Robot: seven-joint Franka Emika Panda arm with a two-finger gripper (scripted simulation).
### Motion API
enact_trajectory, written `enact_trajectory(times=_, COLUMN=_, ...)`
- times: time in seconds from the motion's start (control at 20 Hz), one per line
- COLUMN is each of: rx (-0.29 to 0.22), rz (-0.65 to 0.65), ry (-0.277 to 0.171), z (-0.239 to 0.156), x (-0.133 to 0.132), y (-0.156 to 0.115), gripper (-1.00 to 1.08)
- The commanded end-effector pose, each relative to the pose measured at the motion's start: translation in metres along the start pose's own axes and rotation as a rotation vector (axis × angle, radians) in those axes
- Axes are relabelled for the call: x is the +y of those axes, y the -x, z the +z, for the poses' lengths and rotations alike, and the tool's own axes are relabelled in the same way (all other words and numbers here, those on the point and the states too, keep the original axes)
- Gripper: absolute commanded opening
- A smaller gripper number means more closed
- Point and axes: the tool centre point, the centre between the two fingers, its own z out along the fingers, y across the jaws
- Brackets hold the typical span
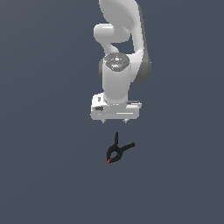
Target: Pick up the object and move it to a goal position.
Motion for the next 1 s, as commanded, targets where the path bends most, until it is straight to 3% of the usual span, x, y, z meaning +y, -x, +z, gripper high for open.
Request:
enact_trajectory(times=0.0, rx=0.0, rz=0.0, ry=0.0, z=0.0, x=0.0, y=0.0, gripper=1.0)
enact_trajectory(times=0.95, rx=0.018, rz=0.008, ry=0.0, z=-0.003, x=-0.0044, y=-0.0089, gripper=1.0)
